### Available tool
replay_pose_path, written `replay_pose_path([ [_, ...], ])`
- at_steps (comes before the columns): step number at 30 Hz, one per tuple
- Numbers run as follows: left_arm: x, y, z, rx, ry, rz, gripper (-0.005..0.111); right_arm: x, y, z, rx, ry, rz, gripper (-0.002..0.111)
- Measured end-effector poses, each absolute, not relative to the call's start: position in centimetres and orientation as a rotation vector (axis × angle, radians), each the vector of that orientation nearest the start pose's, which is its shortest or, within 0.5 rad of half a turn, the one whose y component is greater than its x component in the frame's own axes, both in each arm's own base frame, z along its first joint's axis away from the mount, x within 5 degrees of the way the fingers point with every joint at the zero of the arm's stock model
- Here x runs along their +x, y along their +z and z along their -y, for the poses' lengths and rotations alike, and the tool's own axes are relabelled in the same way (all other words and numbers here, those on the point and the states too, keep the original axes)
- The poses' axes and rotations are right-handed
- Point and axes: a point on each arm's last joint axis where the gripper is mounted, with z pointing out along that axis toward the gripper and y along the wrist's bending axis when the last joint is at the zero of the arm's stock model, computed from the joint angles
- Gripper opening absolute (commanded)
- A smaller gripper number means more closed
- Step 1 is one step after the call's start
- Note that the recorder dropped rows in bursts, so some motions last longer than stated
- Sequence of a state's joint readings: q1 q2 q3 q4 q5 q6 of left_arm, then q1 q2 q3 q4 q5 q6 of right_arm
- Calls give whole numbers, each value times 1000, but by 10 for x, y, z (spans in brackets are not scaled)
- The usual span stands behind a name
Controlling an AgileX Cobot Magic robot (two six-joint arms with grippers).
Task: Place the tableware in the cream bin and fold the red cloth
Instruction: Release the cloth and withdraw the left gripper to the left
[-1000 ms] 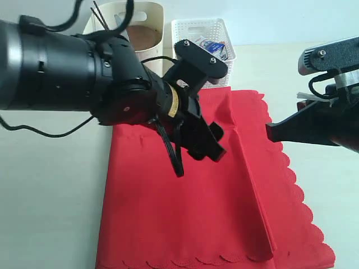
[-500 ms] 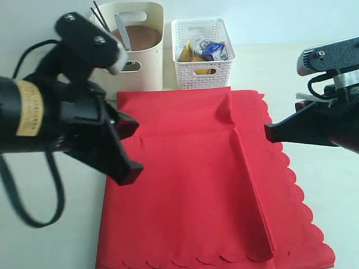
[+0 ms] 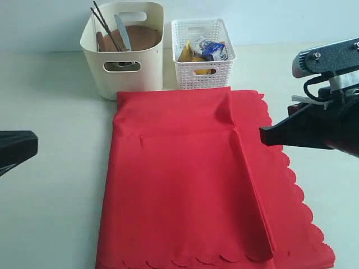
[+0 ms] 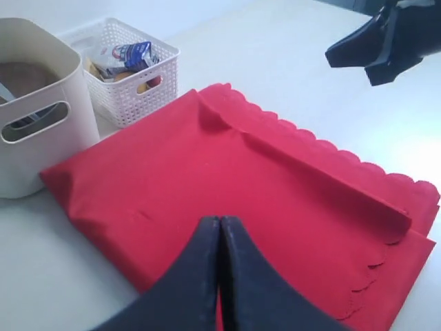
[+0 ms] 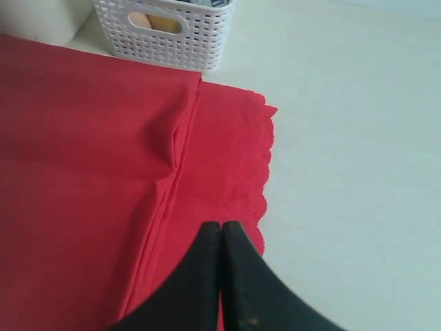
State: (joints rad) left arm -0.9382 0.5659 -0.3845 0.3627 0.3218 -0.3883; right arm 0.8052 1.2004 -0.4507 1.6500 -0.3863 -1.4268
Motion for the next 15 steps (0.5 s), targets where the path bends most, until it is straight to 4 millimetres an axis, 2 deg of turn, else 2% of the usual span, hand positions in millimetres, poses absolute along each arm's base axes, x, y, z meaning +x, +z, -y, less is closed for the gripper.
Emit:
replay_pose_path([
  [7,61,254,66,753,-574,-1763,2,170,209,-129,-439,149,-2168,0],
  [15,55,233,61,771,-594,-1700,2,169,209,-129,-440,151,-2169,0],
])
